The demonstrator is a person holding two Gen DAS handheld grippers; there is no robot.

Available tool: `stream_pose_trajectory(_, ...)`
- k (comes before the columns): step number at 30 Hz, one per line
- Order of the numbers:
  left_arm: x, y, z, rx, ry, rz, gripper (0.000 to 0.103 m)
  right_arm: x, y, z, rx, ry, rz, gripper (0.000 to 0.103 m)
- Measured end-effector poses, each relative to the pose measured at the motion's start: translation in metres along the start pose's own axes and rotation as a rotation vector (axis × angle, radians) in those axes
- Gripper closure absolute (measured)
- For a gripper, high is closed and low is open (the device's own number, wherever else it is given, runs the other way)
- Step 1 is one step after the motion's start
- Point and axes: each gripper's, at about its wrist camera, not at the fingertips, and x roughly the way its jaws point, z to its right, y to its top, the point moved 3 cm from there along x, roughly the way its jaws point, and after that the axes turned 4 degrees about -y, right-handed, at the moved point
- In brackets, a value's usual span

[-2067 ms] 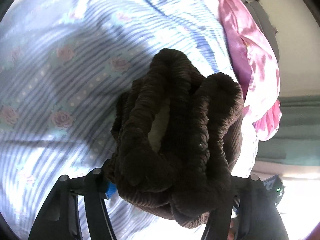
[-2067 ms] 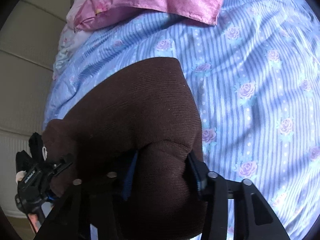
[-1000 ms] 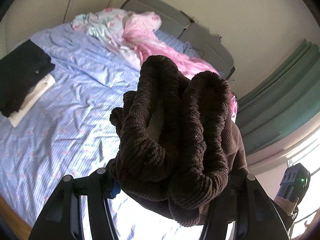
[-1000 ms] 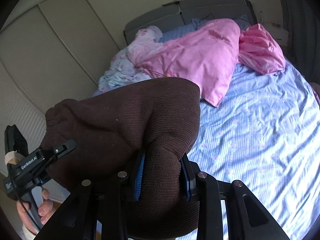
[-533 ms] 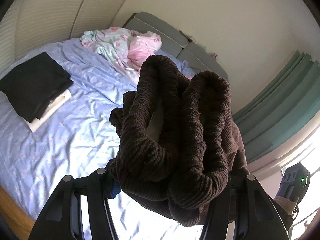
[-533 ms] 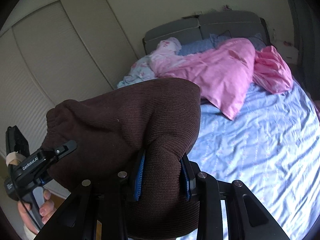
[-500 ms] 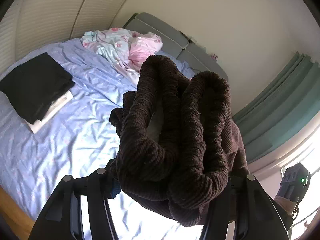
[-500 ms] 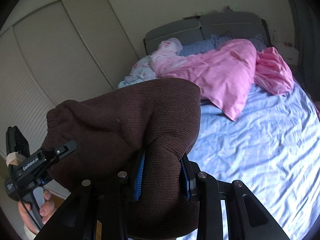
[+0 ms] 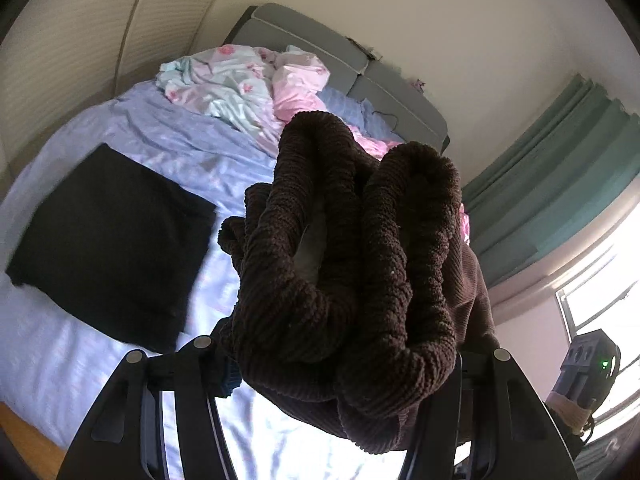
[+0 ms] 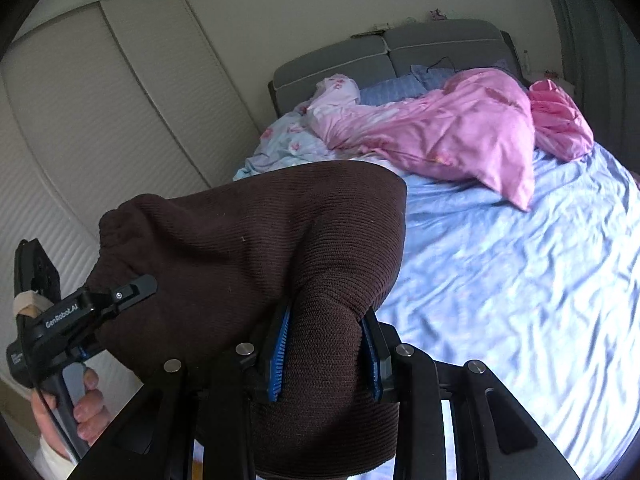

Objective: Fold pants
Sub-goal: 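Carry the bundle with both tools over the black folded garment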

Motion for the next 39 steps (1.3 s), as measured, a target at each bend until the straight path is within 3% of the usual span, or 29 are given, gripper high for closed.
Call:
stream_pose_trajectory(9,-0.045,0.063,-0.094,-0.011,0.022,0.015,0.047,0.052,0.002,-0.111,-0.065,0.005,-0.02,0.071)
stream_pose_trajectory(18,-0.041,0.102,-0.192,-0.089,0.065,0.002,0.047,0.129,-0.002,-0.174,-0.102,0.028,-0.07,0.071)
stream_pose_trajectory(30,0.021,0.121,-0.29,-0.148,0.055,-0.119,0.046,0.224,-0.021,-0.205,-0.098,0.004,-0.175,0.071)
stream_pose_trajectory(39,0.066,0.107,-0.327,-0.168,0.078,-0.22,0.043,0.264,-0.042,-0.199,-0.106,-0.047,-0.256,0.071)
